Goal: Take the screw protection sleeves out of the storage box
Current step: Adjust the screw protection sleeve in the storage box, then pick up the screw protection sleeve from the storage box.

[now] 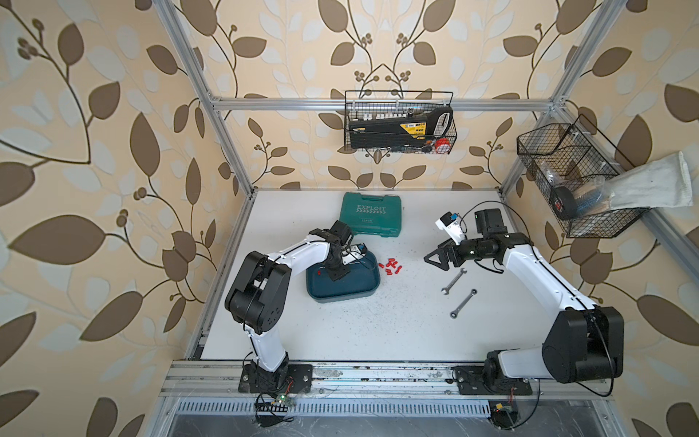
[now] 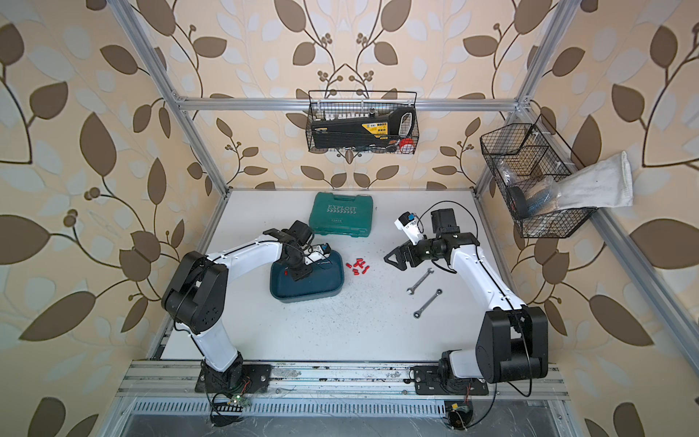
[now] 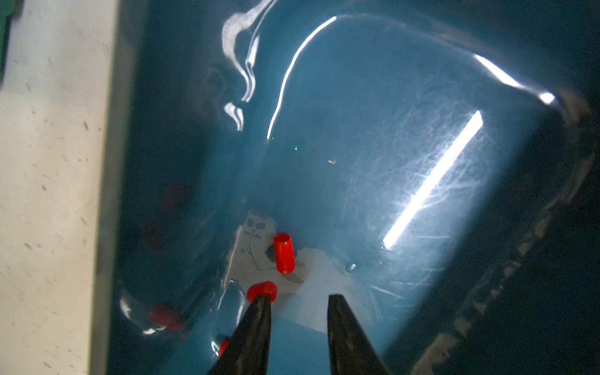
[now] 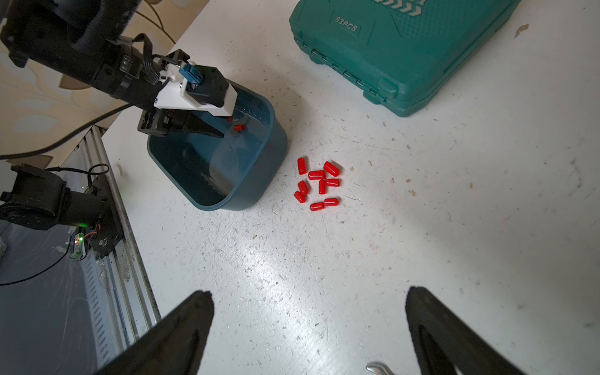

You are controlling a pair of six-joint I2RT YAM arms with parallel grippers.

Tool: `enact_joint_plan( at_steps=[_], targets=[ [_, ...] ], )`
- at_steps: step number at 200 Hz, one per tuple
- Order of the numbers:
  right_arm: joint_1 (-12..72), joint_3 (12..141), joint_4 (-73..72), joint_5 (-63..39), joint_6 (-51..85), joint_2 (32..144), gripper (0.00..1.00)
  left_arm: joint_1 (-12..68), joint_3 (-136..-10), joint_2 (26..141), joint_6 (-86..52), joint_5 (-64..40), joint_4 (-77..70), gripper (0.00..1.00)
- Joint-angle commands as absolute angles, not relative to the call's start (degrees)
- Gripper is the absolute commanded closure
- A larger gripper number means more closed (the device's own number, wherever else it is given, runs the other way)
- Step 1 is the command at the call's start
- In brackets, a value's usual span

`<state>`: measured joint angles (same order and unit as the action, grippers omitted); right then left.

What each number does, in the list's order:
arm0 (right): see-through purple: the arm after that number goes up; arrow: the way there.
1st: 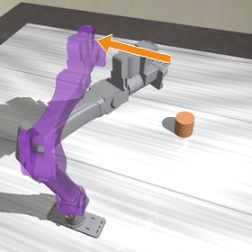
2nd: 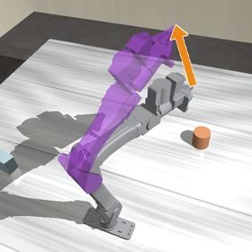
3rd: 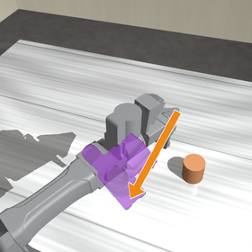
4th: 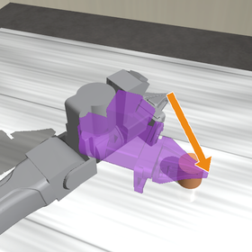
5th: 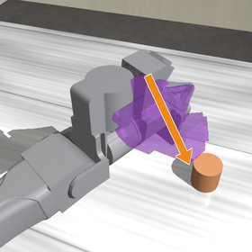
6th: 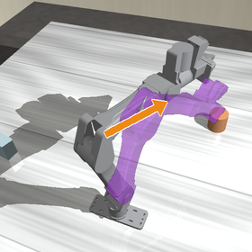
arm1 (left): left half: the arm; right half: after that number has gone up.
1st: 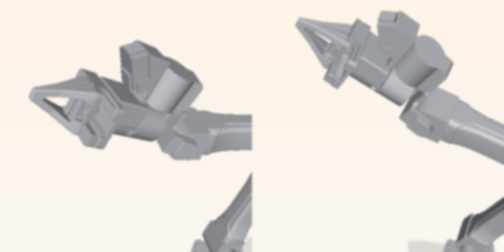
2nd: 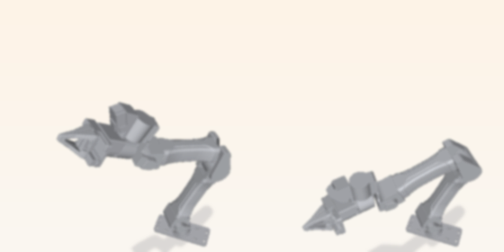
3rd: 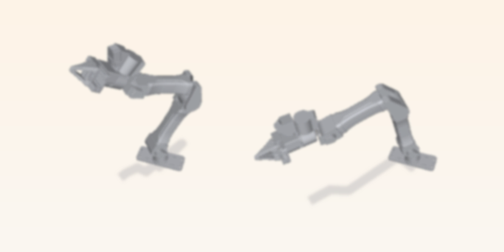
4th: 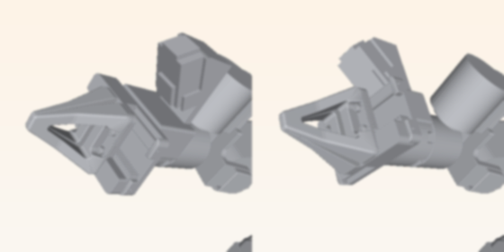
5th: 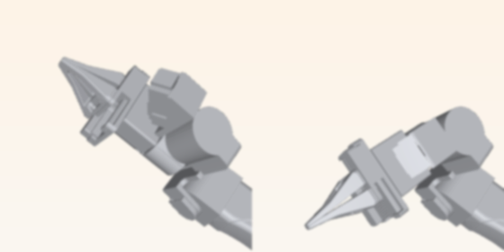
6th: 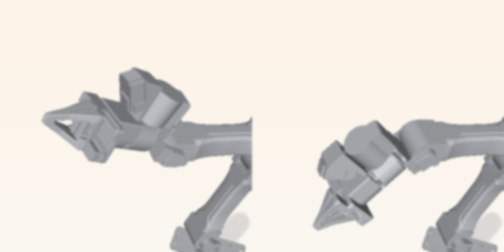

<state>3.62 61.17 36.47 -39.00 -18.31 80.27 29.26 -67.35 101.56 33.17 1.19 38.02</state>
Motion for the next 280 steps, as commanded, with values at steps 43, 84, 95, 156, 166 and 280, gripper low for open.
enact_joint_plan(
  at_steps=[43,84,95,156,166,280],
  targets=[
    [3.2,60.9,37.4,-39.5,-19.2,80.7,0.04,28.8,-68.7,102.4,34.6,1.6,42.8,0.67],
    [3.3,60.9,37.4,-39.6,-19.2,80.8,0.04,28.2,-67.1,102.7,36.4,5.0,42.1,0.65],
    [3.3,60.9,37.4,-39.6,-19.2,80.7,0.04,28.2,-67.6,102.4,36.3,5.4,42.2,0.65],
    [3.2,60.9,37.4,-39.6,-19.2,80.7,0.04,28.3,-71.5,100.7,34.6,-2.4,44.0,0.59],
    [3.2,60.9,37.5,-39.7,-19.2,80.7,0.04,28.3,-72.2,101.5,34.5,-2.9,43.8,0.58],
    [2.9,60.7,37.4,-39.7,-19.2,80.4,0.03,28.3,-73.9,108.0,34.8,-1.6,40.7,0.58]
  ],
)
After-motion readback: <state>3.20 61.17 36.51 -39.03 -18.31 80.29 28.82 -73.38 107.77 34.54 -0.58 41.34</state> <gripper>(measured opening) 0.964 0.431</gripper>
